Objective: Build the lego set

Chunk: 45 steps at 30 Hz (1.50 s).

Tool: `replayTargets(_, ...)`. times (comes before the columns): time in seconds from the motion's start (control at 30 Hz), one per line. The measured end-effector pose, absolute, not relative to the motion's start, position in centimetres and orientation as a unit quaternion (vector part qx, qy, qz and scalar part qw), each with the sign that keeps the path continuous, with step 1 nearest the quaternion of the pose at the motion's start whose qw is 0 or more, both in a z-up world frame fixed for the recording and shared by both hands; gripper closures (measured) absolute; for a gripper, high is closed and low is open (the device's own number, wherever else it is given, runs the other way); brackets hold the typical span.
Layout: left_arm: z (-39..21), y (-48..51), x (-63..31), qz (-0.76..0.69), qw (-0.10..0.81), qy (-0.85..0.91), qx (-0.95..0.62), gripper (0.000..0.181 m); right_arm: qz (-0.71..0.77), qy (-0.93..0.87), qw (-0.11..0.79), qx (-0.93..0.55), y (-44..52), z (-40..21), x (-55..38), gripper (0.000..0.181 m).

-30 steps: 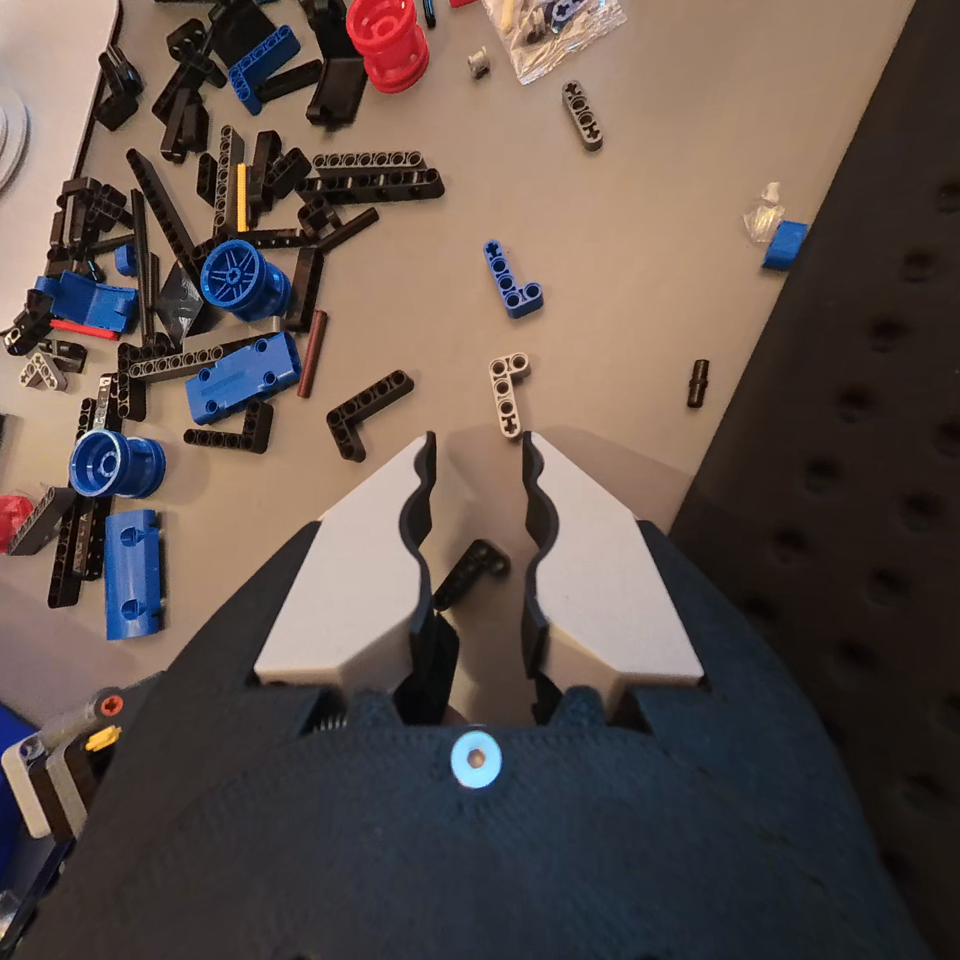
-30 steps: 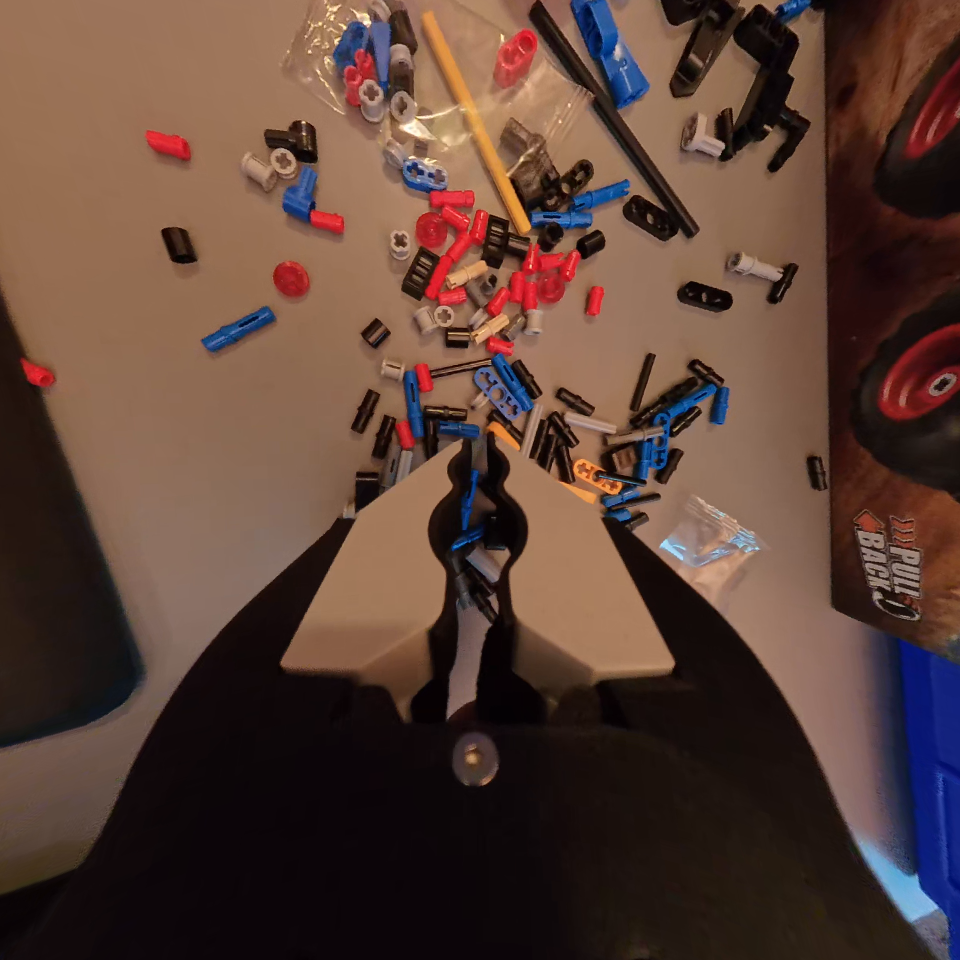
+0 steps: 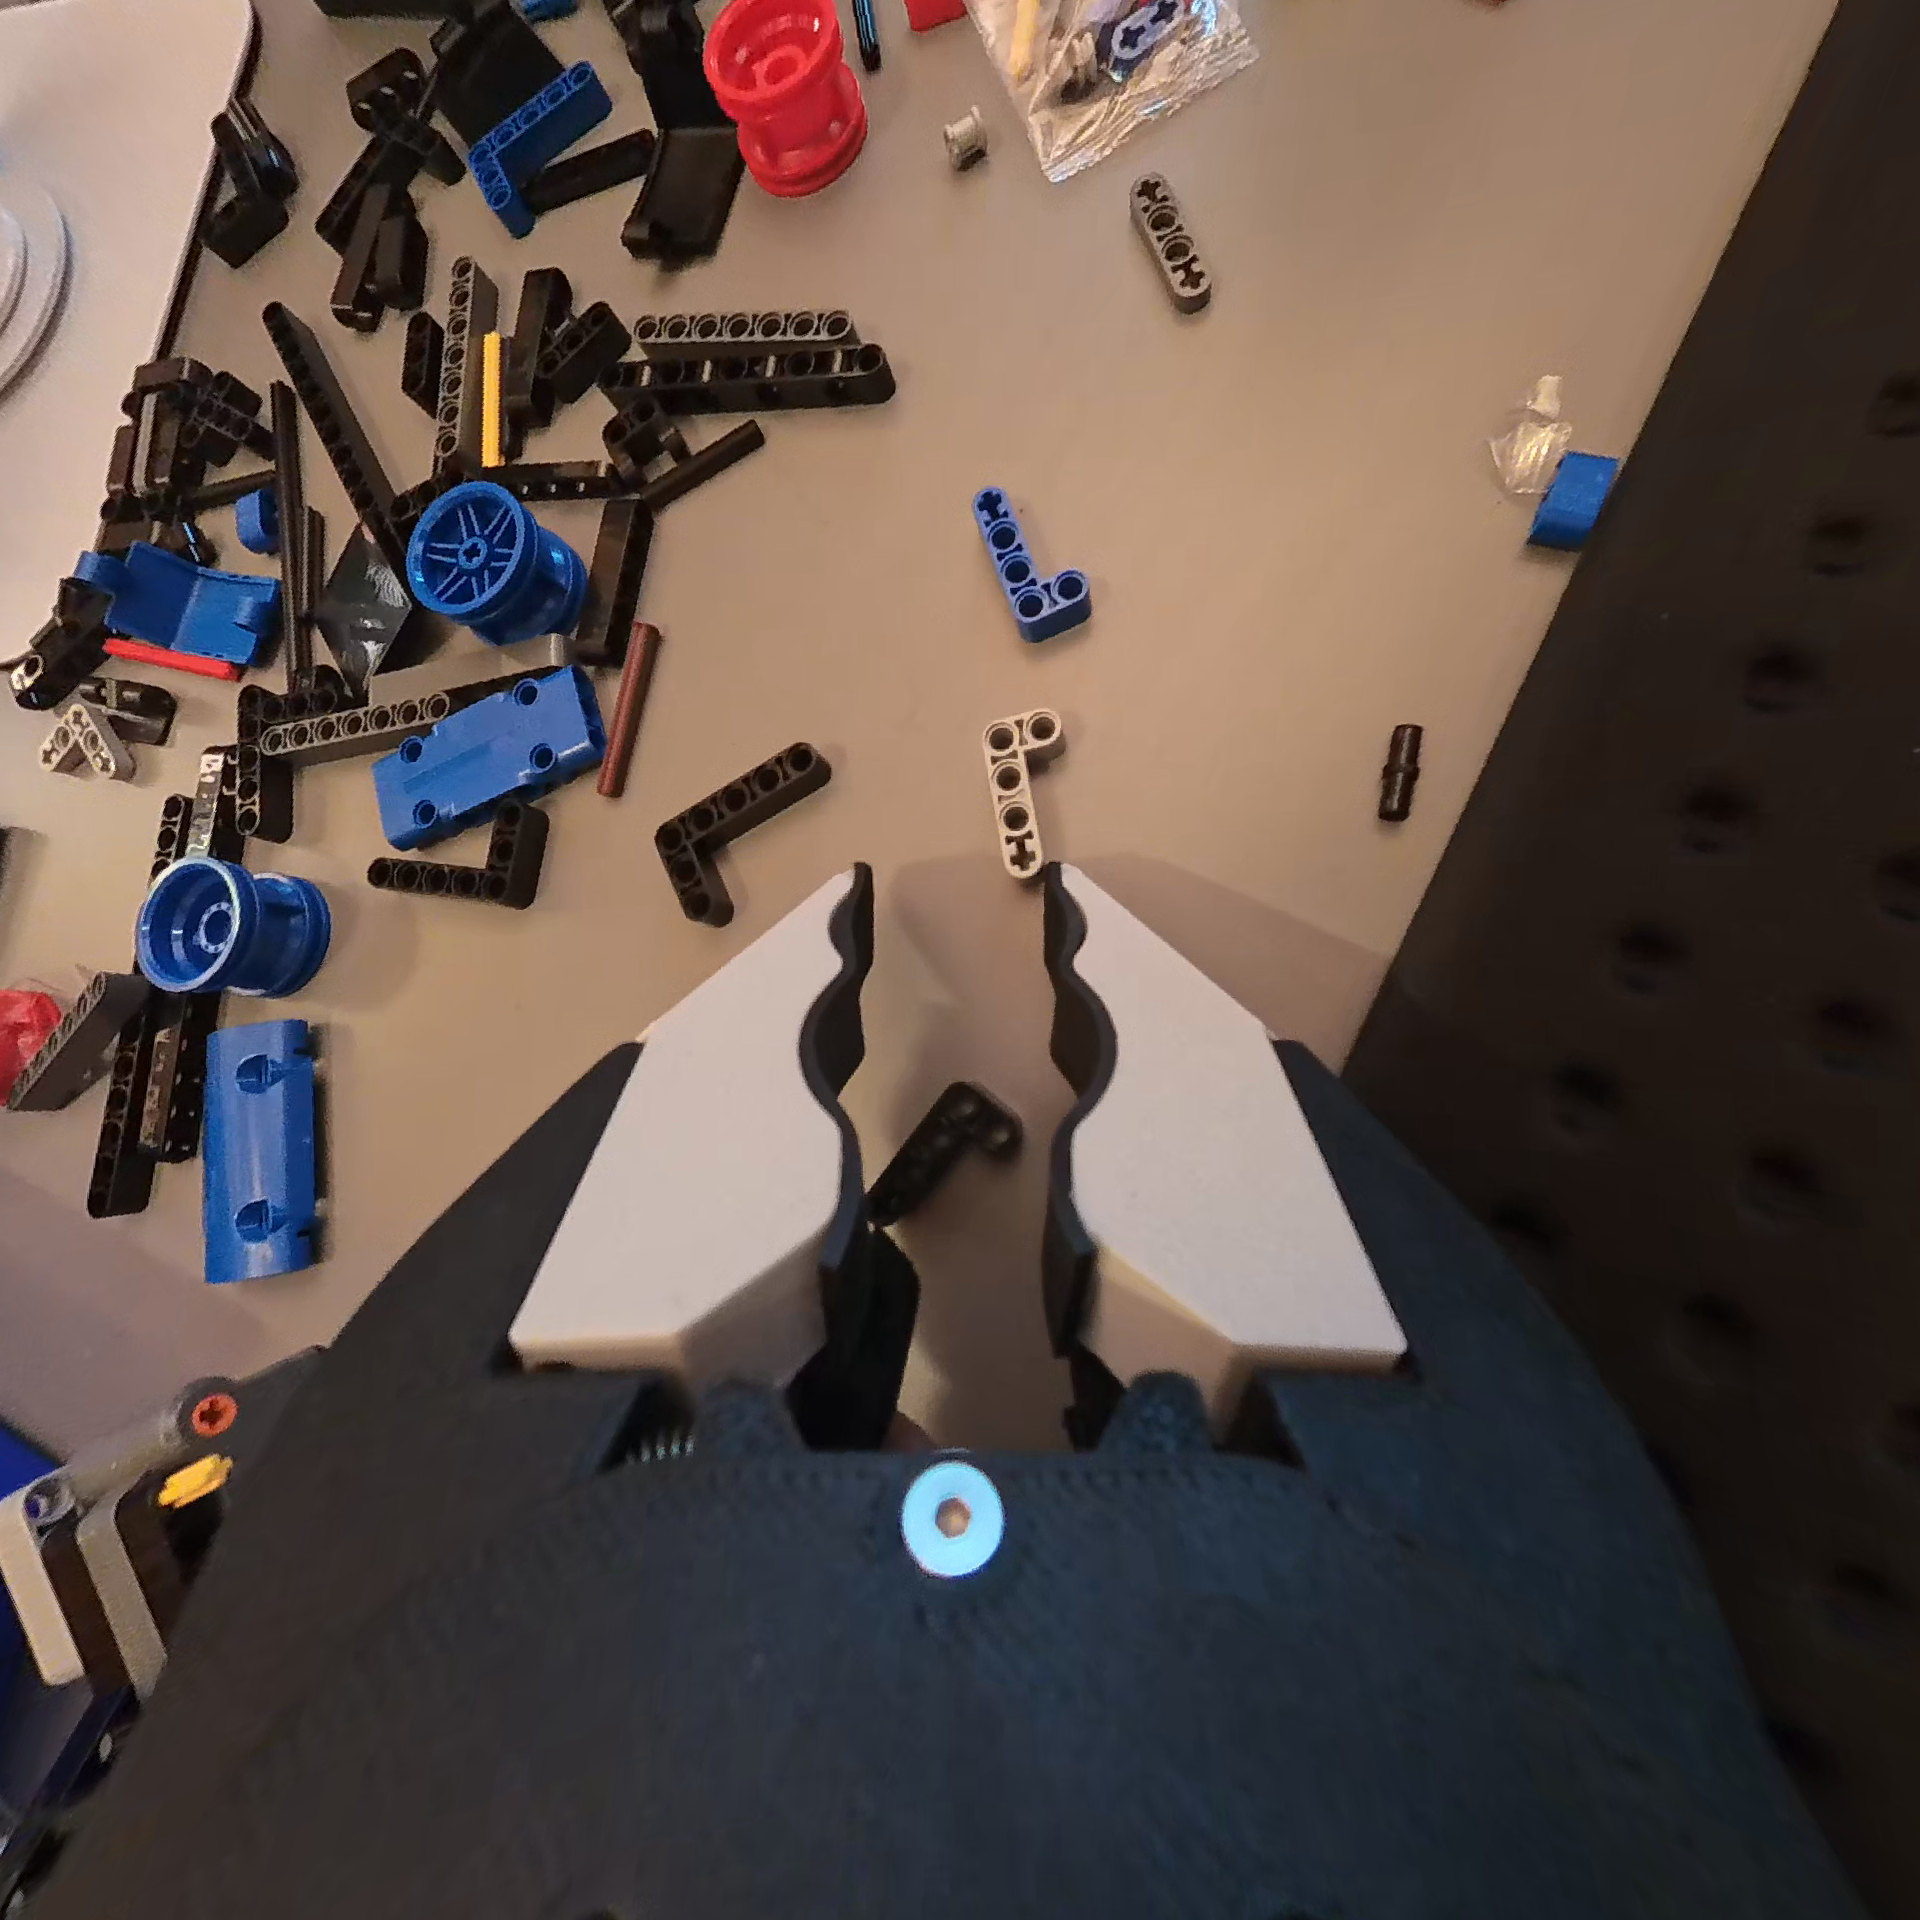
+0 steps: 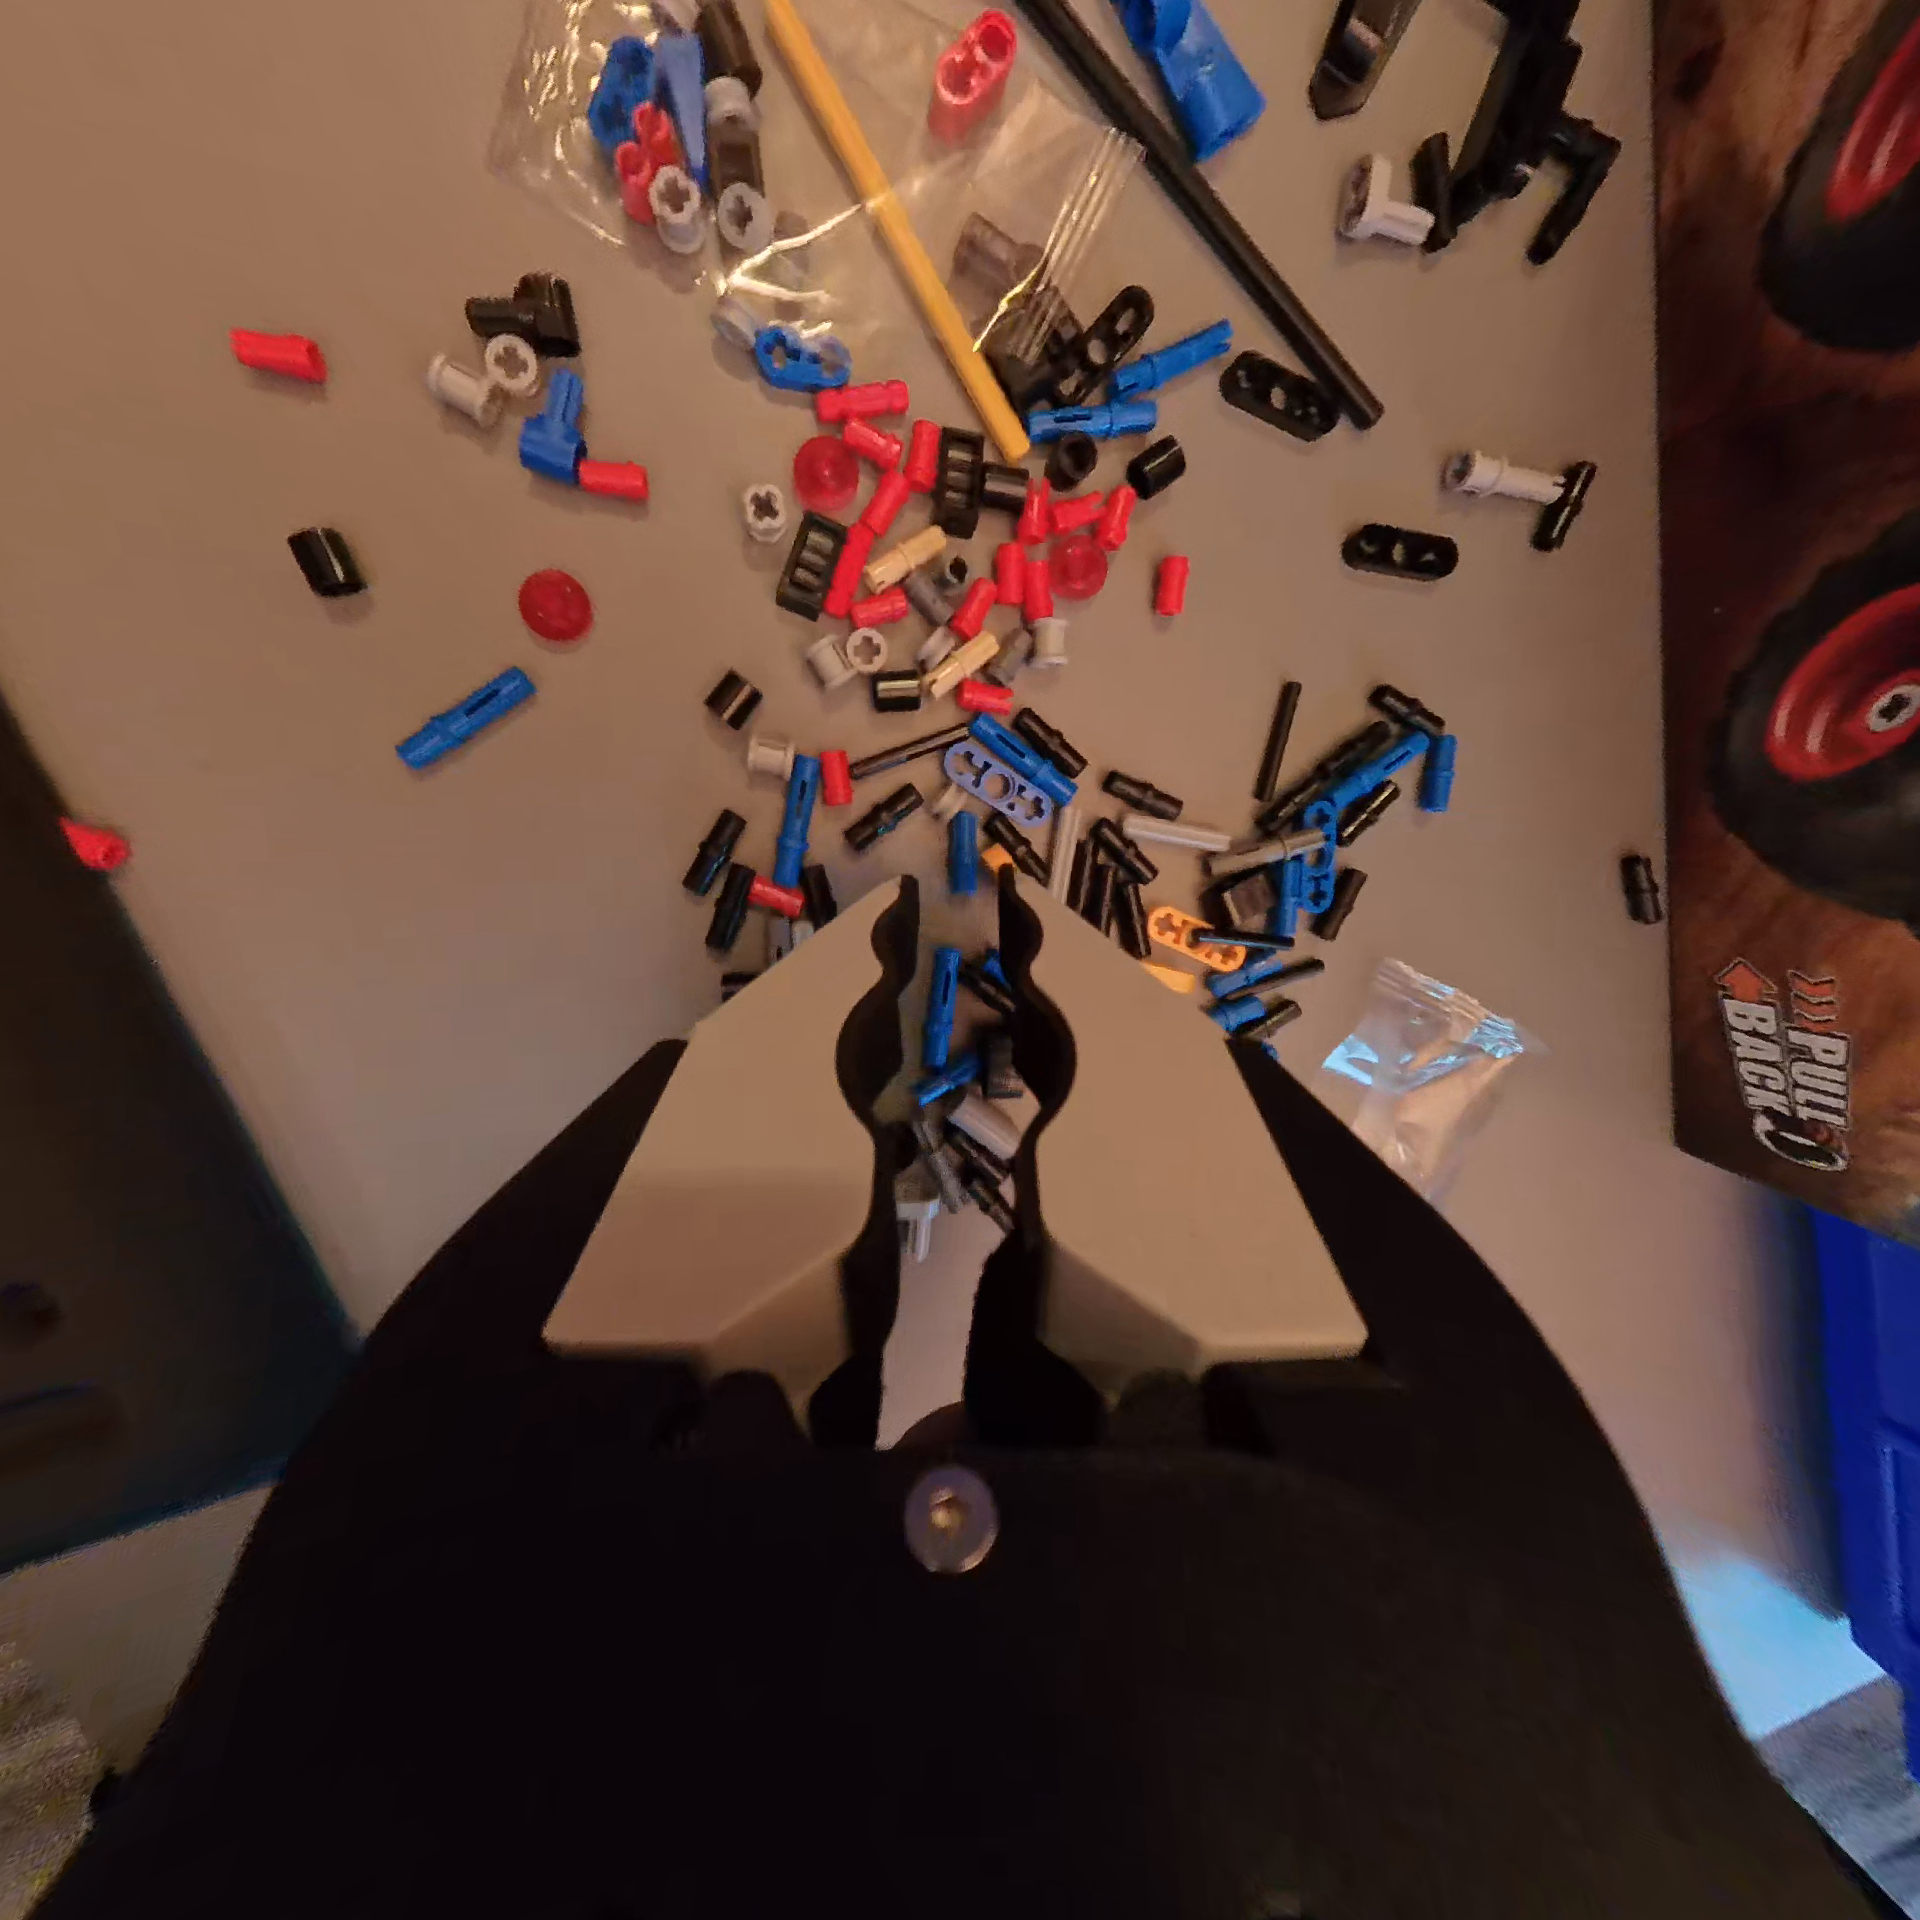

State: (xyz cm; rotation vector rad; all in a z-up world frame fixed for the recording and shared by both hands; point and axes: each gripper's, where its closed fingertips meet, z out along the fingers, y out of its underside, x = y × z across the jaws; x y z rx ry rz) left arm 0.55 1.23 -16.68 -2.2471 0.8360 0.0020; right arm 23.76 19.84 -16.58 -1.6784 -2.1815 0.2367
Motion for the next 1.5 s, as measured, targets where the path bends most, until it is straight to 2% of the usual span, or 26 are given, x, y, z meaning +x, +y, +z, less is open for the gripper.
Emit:
replayTargets(0.1,-16.7,1.3,0.5,0.001,0.364,0.326,-0.873,0.150,0.094,-0.762,0.193,-0.610,20.0,-16.5,23.4,0.173)
replayTargets(0.7,-16.7,1.2,0.5,-0.001,0.365,0.321,-0.874,0.150,0.114,-0.748,0.178,-0.628,20.0,-17.0,23.3,0.178)
replayTargets(0.97,-16.8,0.8,0.6,-0.007,0.339,0.318,-0.886,0.146,0.141,-0.732,0.248,-0.619,19.8,-14.1,22.2,0.178)
replayTargets(1.1,-16.8,0.9,0.7,-0.002,0.337,0.322,-0.885,0.154,0.156,-0.735,0.265,-0.605,18.6,-13.1,21.1,0.178)
replayTargets(1.27,-17.1,1.1,0.7,0.013,0.335,0.328,-0.883,0.181,0.175,-0.739,0.287,-0.583,17.2,-12.1,19.1,0.178)
replayTargets(1.4,-17.1,1.2,0.9,0.018,0.341,0.329,-0.880,0.181,0.192,-0.744,0.304,-0.562,15.9,-11.1,17.1,0.178)
replayTargets(1.5,-16.4,1.3,0.6,0.015,0.353,0.313,-0.881,0.161,0.206,-0.748,0.312,-0.548,14.9,-10.4,15.9,0.178)
